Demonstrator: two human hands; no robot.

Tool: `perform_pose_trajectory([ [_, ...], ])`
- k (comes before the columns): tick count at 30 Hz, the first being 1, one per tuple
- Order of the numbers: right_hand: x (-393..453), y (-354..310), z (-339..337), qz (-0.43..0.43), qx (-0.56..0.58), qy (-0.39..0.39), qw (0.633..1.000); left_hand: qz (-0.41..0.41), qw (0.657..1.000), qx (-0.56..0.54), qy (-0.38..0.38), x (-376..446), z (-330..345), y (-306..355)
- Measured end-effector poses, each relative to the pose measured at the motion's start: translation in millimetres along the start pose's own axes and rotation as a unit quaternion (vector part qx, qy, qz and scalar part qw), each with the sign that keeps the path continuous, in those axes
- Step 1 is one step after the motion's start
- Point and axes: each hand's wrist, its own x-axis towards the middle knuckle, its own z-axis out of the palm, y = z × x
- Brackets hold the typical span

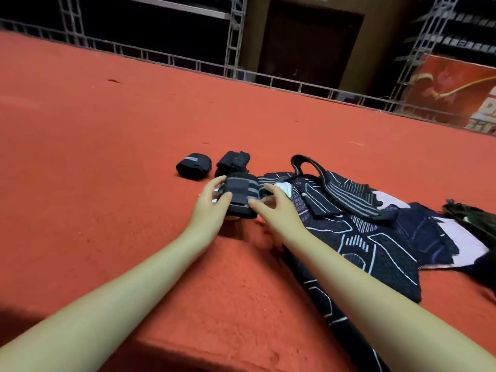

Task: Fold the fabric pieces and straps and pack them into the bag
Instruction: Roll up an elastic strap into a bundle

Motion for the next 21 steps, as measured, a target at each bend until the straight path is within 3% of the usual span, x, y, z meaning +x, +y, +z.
perform_pose_trajectory([
  [3, 27.2, 12.5, 26.9, -0.048, -0.195, -0.019, 0.979, 0.012, 0.996, 0.053, 0.073, 56.2, -32.6, -5.8],
  [6, 34.3, 30.4, 46.6, -0.075, -0.308, -0.043, 0.947, -0.008, 0.99, 0.086, 0.112, 113.3, -52.8, -6.3],
  [12, 39.9, 44.1, 53.9, -0.104, -0.275, -0.005, 0.956, -0.044, 0.963, 0.247, 0.099, 197.1, -56.8, -27.6],
  [16, 43.3, 47.1, 54.1, -0.105, -0.264, 0.01, 0.959, -0.019, 0.903, 0.416, 0.108, 216.0, -60.3, -55.2],
  [21, 45.4, 50.8, 52.6, -0.107, -0.252, 0.01, 0.962, 0.035, 0.887, 0.443, 0.126, 210.4, -63.6, -52.3],
])
